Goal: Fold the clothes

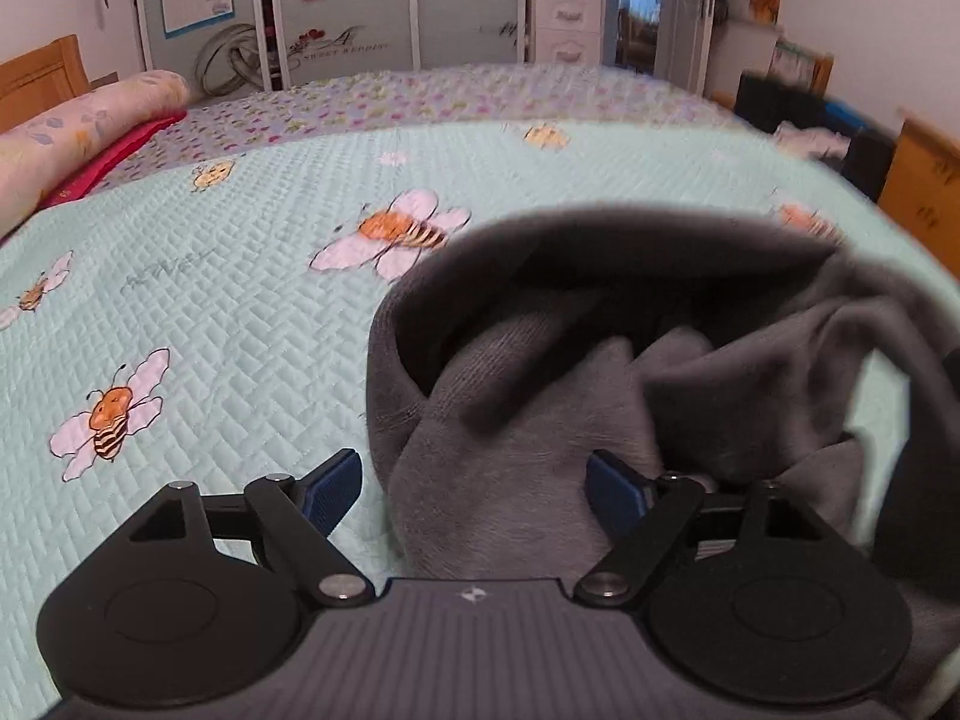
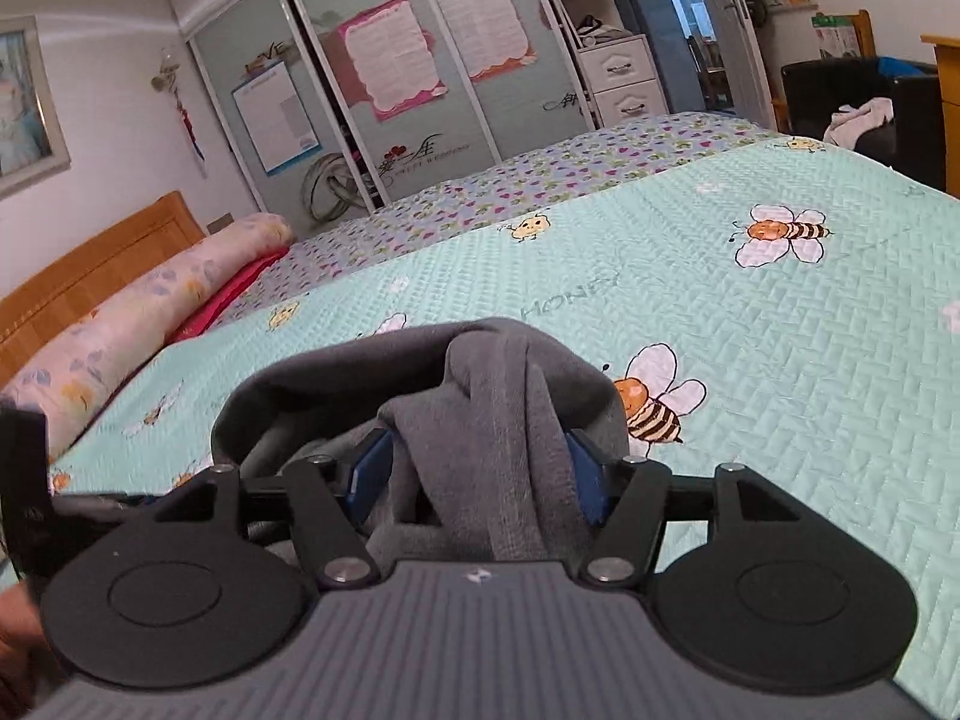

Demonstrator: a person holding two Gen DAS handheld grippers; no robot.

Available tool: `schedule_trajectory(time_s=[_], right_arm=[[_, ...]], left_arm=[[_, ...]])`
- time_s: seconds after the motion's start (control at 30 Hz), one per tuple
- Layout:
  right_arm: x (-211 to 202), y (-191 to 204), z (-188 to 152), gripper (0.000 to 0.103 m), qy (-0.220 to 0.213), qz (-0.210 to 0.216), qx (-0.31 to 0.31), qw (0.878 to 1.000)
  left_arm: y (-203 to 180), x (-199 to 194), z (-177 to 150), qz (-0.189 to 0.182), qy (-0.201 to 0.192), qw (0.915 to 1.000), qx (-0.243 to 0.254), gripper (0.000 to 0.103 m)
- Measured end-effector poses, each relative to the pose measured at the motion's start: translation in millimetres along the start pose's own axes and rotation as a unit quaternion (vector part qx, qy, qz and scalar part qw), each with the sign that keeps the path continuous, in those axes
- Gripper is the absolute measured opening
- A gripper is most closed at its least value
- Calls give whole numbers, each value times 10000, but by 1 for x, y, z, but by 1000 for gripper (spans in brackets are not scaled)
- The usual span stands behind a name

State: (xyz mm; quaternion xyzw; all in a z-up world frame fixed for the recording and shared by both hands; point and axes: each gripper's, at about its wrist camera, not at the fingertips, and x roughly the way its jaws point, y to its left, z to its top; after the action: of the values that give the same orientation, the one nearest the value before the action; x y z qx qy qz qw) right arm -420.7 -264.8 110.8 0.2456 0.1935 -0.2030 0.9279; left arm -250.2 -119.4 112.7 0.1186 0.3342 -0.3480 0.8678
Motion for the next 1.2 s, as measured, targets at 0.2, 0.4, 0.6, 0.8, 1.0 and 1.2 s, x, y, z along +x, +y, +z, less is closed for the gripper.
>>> schedule_trajectory(time_s=[0.2, 0.4, 0.6, 0.8, 1.0, 1.2], right_arm=[[-9, -4, -9, 63, 12, 47, 99, 9999], [-12, 5, -13, 64, -12, -41, -95, 9999], [-13, 8, -7, 20, -167, -290, -503, 9982], [-32, 19, 19, 10, -589, -263, -901, 9938], [-35, 23, 26, 10, -684, -165, -972, 9928], [9, 3, -12, 22, 617, -339, -926, 9932]], left_arm=[[5, 10, 0, -72, 86, 9998, -159, 91], [10, 27, 1, -41, 271, 9992, -291, 44], [23, 18, 13, -24, 94, 9984, -560, 11], [65, -83, 68, -6, -1158, 9906, -726, 5], [107, -133, 67, 145, -1459, 9846, -952, 5], [129, -97, -5, 271, -332, 9908, -1281, 5]])
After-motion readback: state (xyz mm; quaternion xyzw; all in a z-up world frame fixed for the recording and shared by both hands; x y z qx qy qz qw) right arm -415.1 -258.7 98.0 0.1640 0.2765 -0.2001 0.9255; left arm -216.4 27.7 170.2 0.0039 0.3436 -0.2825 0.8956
